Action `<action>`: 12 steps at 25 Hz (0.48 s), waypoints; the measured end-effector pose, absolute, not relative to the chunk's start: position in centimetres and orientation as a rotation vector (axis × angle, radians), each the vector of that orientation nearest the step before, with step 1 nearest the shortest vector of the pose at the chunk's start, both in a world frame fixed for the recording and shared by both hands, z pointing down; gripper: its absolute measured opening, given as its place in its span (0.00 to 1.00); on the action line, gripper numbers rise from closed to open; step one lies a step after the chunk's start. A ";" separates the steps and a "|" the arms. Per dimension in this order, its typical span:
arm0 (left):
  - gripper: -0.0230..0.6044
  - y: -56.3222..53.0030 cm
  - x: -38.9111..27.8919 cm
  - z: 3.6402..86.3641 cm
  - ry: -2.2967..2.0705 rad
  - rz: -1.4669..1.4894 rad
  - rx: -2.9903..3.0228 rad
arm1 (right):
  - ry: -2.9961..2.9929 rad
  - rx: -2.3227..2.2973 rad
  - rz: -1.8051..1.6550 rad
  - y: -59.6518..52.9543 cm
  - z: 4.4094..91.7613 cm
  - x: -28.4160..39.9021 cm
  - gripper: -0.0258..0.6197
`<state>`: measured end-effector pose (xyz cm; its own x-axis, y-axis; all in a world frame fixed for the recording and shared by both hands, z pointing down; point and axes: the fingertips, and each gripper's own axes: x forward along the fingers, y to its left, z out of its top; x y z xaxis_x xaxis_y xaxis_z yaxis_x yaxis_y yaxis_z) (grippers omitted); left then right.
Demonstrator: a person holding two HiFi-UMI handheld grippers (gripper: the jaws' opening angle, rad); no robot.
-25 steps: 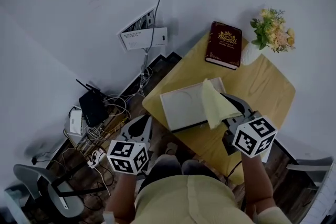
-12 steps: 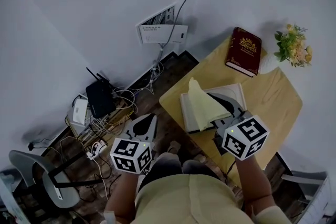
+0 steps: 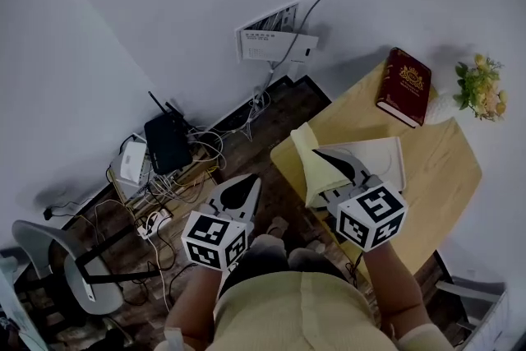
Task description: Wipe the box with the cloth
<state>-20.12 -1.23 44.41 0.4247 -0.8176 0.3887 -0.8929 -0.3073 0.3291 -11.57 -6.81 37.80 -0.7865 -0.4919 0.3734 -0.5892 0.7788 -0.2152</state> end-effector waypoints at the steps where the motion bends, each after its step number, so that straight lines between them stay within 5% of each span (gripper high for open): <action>1: 0.08 -1.3 -20.0 44.2 -1.439 0.202 2.207 | -2.674 0.826 0.482 -6.7 38.0 -11.8 0.09; 12: 0.08 -1.9 -18.4 43.8 -1.352 0.183 2.292 | -2.674 0.762 0.511 -5.0 39.0 -14.0 0.09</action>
<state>-18.44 -1.91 43.80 0.5055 -0.7916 0.3432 -0.8544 -0.4039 0.3269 -14.02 -5.02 38.96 -0.8090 -0.4417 0.3879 -0.5537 0.7942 -0.2503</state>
